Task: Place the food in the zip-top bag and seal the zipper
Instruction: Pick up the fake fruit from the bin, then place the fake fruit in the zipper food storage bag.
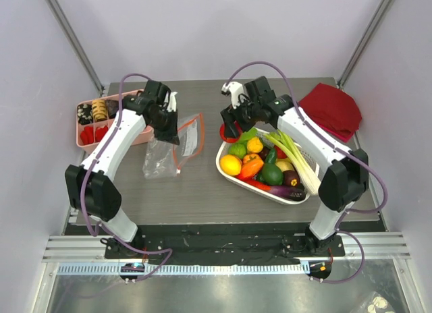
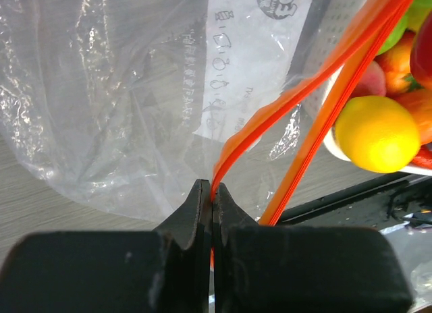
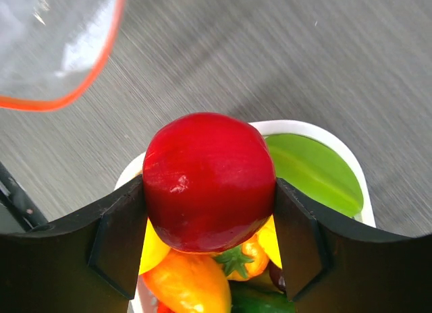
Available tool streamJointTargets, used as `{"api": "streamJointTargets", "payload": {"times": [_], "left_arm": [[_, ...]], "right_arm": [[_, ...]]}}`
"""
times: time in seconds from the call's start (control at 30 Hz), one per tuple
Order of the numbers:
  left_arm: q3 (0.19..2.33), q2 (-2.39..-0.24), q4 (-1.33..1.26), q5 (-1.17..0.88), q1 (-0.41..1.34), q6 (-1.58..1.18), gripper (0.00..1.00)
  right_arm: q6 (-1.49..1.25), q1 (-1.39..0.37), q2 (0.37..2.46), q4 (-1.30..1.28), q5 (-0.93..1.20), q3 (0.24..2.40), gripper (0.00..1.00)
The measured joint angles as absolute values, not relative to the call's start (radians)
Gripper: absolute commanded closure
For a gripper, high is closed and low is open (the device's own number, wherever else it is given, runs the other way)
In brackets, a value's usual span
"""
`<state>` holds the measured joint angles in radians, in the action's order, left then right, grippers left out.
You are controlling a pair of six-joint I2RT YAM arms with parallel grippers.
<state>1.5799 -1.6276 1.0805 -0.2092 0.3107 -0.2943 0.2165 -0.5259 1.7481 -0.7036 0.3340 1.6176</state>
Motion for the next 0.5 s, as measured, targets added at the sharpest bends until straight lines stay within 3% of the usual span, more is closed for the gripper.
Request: {"api": "streamJointTargets", "payload": {"times": [0.2,0.5], "left_arm": [[1.589,-1.630,1.047,-0.306,0.310,-0.352,1.00],[1.673,-1.676,1.010,-0.479,0.309,-0.422,1.00]], "right_arm": [[0.093,-0.519,1.624,-0.619,0.371,1.618,0.99],[-0.189,-0.571,1.443,-0.219,0.457,1.516,0.99]]}}
